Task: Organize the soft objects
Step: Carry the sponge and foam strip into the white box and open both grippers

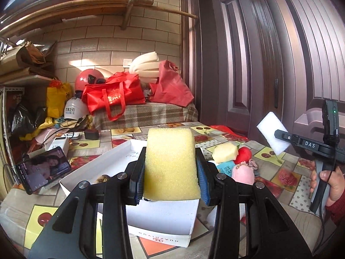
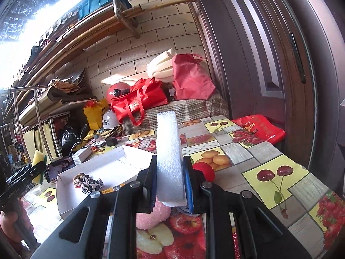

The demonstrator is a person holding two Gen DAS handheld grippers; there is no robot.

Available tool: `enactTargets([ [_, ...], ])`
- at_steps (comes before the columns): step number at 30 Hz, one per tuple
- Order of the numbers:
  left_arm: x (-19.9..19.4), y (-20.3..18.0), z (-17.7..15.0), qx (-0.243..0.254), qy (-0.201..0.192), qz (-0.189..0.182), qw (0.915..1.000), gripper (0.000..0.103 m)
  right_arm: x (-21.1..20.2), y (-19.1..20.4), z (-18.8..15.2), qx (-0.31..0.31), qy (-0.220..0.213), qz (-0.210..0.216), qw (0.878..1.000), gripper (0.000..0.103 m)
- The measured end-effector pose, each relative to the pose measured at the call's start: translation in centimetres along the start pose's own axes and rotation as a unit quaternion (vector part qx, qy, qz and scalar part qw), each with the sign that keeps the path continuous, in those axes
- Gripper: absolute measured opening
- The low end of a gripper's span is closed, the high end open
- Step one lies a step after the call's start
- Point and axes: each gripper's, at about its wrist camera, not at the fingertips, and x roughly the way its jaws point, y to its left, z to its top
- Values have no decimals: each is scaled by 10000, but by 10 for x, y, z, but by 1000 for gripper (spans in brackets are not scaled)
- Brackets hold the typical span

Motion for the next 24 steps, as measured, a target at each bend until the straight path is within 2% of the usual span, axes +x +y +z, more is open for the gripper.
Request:
enactTargets([
  [4,-8,12,-1,-43,-156,424,9990,40,0,7,-2,-101,-23,23,9999,21],
  [11,-7,47,-6,-246,11,850,9961,40,8,34,-6,-339,81,337,9988,21],
  [13,-3,55,-9,-382,136,889,9952,40,12,45,-7,-436,120,432,9980,21],
  [17,20,75,-15,-720,632,908,9913,40,19,63,-10,-586,218,617,9961,21],
  [21,27,77,-15,-580,573,1104,9905,40,26,82,-13,-755,280,768,9938,20],
  [24,32,71,-15,-390,606,1118,9911,40,32,94,-16,-860,353,866,9919,20],
])
